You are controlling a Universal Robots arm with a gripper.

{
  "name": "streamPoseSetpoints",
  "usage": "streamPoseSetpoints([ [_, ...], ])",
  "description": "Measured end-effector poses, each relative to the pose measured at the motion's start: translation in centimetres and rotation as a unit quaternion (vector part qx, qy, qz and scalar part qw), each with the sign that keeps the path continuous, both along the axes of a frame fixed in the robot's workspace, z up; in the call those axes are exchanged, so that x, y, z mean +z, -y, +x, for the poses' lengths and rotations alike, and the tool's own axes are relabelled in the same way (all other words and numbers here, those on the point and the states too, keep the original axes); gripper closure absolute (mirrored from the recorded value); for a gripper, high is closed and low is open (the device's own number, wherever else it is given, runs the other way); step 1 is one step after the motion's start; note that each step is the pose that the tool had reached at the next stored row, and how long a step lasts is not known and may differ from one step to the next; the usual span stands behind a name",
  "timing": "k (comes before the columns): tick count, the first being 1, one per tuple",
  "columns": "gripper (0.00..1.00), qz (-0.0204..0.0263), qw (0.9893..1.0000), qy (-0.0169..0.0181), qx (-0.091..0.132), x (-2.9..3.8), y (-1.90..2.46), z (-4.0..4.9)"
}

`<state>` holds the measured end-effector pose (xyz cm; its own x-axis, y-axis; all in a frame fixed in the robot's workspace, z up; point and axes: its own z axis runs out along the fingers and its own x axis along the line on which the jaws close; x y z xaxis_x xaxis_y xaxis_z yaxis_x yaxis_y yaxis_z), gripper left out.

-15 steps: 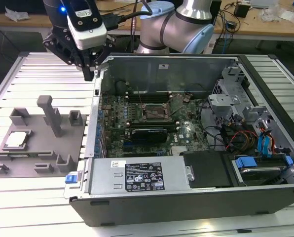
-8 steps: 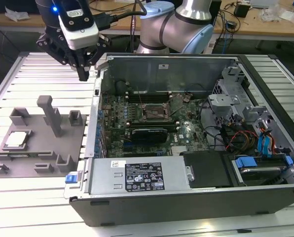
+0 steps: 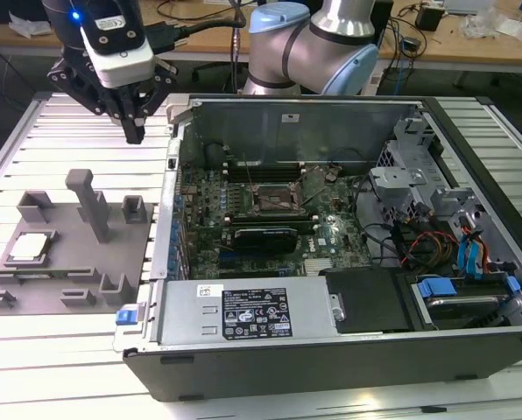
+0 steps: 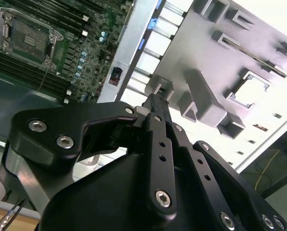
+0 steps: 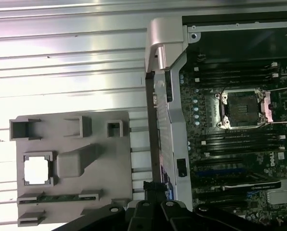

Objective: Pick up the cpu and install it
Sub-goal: 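Reach for the cpu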

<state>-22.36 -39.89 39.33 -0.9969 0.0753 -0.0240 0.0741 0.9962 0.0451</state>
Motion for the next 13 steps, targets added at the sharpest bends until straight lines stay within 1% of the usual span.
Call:
streamPoseSetpoints([
  [8,0.89,0.0,1.0,0.0,0.0,0.0,0.0,-1.27],
  [11,0.89,0.0,1.0,0.0,0.0,0.0,0.0,-2.15],
  [13,0.89,0.0,1.0,0.0,0.0,0.0,0.0,-2.48],
])
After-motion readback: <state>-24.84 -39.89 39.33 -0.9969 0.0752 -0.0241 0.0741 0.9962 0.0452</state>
